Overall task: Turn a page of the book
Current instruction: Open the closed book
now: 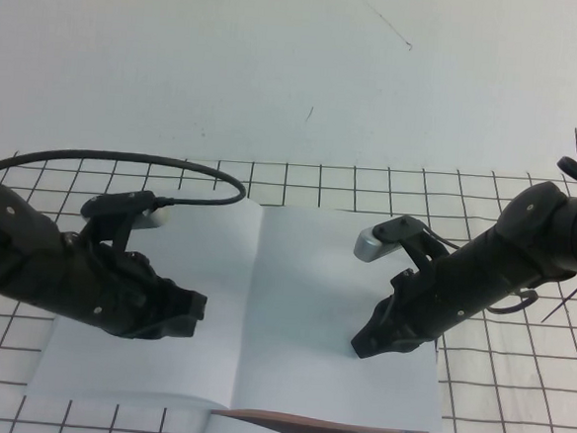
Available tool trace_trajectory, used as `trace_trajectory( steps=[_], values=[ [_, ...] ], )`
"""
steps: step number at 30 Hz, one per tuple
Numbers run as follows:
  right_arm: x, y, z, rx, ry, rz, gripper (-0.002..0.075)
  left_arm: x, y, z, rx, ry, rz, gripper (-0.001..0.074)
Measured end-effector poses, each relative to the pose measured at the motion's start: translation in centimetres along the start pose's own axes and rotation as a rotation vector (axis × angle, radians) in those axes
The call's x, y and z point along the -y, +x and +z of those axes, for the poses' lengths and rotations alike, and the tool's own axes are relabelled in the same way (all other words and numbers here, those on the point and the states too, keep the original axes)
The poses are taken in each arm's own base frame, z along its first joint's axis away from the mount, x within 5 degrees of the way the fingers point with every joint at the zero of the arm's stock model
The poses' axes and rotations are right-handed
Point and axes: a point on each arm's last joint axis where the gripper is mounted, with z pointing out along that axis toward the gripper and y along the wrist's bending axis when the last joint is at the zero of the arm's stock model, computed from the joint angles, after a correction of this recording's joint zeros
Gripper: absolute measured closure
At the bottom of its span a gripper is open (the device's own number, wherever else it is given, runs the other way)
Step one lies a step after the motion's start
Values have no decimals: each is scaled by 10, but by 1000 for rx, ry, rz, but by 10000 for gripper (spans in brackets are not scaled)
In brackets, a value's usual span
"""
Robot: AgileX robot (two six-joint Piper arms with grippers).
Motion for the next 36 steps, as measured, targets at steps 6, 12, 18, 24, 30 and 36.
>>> trace_trajectory(
  steps=[6, 12, 18, 24, 30, 36],
  values=[
    [0, 1, 0, -11, 5, -10, 725, -17, -15, 9, 30, -139, 10, 738],
    [0, 2, -1, -30, 12, -1, 725, -30, -33, 31, 70, -191, -14, 737],
    [1, 2, -1, -40, 19, 13, 725, -46, -31, 59, 19, -216, -83, 738],
    [1, 2, -2, -41, 22, 29, 725, -47, -32, 60, 13, -220, -92, 738],
    [-9, -5, -21, -19, 59, -26, 726, -42, -35, 48, 47, -227, -56, 738],
    [-45, -30, -87, 108, 157, -142, 726, -11, -49, -11, 210, -210, 44, 738]
  ],
)
